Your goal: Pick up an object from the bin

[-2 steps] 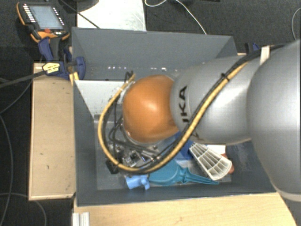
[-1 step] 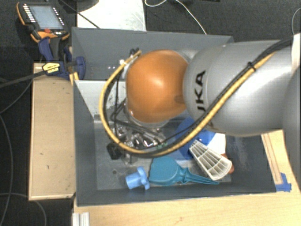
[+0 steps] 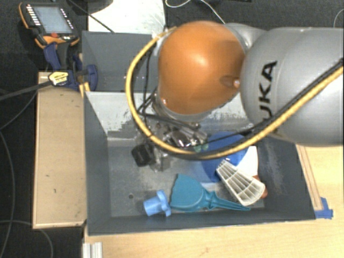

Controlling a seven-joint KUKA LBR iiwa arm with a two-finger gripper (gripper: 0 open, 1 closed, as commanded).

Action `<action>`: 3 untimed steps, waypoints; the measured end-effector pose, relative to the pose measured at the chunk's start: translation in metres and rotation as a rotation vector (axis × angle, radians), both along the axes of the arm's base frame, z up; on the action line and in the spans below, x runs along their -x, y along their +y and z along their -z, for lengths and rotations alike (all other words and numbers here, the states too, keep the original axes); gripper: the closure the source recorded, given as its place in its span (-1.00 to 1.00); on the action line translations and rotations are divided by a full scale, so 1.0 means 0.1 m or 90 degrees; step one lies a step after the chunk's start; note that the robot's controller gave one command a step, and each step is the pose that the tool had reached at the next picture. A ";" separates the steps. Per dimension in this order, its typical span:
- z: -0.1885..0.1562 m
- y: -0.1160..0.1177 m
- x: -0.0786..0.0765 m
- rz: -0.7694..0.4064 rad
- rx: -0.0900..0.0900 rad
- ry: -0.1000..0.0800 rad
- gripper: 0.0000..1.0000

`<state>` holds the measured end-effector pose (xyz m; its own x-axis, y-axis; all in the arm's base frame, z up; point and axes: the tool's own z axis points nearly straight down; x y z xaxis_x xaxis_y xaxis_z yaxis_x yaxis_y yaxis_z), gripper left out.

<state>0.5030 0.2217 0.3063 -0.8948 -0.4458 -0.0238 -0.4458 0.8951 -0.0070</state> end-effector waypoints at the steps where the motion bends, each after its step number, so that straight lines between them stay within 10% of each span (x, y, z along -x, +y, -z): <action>1: 0.53 -0.05 -0.05 0.021 -0.003 -0.004 1.00; 2: 1.16 0.16 -0.55 0.158 -0.004 0.001 1.00; 3: 0.72 -0.23 -0.81 -0.048 -0.001 -0.002 1.00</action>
Offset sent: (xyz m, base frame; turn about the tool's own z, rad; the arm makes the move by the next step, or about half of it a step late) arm 0.0540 0.0162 -0.1121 0.2478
